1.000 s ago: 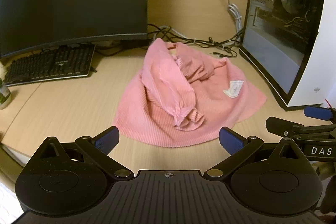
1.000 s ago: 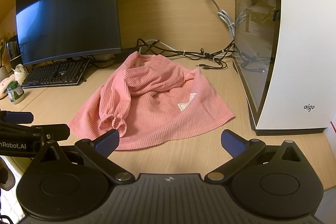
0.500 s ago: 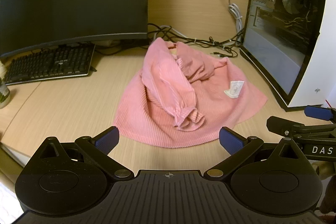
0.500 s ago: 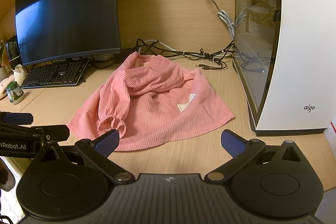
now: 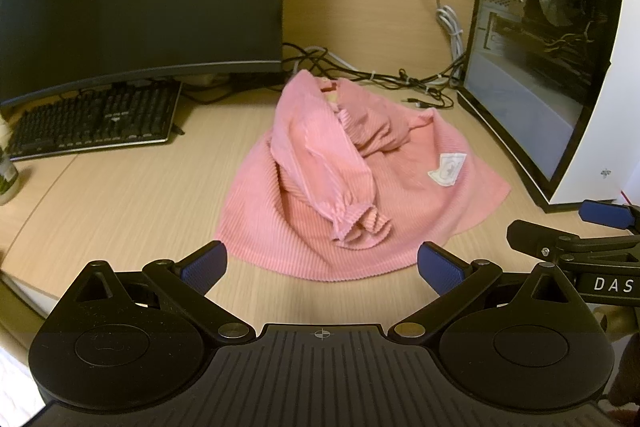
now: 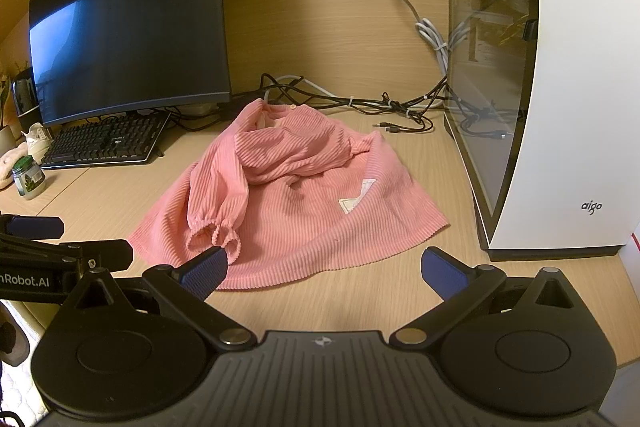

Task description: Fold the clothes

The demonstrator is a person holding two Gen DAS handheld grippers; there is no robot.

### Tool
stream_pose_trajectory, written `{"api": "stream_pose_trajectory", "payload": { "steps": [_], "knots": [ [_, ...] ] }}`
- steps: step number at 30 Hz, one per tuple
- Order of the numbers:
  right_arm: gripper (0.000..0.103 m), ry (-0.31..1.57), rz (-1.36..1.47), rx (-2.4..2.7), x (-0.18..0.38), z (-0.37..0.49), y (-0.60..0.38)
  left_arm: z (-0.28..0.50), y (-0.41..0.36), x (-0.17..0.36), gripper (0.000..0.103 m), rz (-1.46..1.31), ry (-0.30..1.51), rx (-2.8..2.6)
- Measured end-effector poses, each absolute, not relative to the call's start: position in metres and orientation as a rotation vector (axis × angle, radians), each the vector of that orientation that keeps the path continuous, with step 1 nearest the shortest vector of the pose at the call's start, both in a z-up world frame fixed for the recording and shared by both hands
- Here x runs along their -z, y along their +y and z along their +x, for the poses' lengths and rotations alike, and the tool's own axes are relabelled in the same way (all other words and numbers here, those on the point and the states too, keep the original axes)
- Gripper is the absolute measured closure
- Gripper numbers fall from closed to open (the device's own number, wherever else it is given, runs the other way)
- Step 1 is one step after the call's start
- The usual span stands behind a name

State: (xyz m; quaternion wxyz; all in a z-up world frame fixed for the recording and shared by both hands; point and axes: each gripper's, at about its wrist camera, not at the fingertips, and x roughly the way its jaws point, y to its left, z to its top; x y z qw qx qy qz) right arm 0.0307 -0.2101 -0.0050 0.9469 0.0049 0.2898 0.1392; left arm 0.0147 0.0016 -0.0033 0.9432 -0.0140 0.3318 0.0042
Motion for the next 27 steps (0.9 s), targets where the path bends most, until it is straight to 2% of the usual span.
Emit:
{"api": "stream_pose_trajectory", "payload": {
  "steps": [27],
  "knots": [
    [0.0,0.612,0.042,-0.258,0.003,0.055,-0.179,0.035,0.028,0.008,0.0,-0.025,0.725,0.027]
  ]
}}
